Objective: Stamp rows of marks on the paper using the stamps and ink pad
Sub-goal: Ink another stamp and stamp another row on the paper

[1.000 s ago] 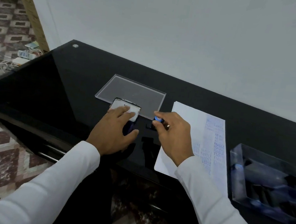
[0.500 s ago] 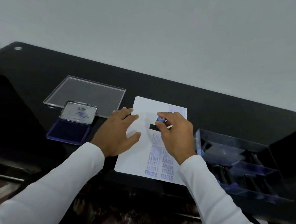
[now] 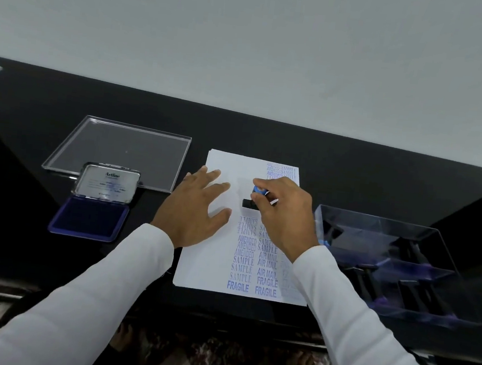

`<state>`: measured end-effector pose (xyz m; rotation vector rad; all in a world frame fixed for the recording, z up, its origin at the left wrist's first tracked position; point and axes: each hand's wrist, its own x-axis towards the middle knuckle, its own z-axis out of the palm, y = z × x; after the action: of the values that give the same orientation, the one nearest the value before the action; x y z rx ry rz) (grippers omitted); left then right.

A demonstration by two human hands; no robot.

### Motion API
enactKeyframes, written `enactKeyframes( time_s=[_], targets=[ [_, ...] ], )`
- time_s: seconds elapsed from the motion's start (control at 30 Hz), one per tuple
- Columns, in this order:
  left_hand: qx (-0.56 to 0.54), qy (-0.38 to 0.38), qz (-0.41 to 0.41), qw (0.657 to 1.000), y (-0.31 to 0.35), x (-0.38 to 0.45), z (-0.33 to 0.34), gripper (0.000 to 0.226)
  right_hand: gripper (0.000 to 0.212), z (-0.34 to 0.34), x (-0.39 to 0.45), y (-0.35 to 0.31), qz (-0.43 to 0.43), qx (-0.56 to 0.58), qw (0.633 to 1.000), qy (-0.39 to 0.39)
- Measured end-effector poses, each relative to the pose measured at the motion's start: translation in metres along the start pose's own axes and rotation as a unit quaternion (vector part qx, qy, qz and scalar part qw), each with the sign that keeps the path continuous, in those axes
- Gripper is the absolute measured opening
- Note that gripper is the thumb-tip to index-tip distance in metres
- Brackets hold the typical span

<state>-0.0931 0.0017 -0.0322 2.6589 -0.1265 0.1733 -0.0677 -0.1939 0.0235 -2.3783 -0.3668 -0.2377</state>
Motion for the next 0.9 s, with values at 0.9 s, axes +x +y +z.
enactKeyframes(
  time_s=[0.9],
  targets=[
    [0.023,-0.009,-0.002,1.0,-0.007,0.0001,0.0061,0.06,0.026,0.0076,0.0032,0.004,-0.013,-0.01,1.0,0.003]
  ],
)
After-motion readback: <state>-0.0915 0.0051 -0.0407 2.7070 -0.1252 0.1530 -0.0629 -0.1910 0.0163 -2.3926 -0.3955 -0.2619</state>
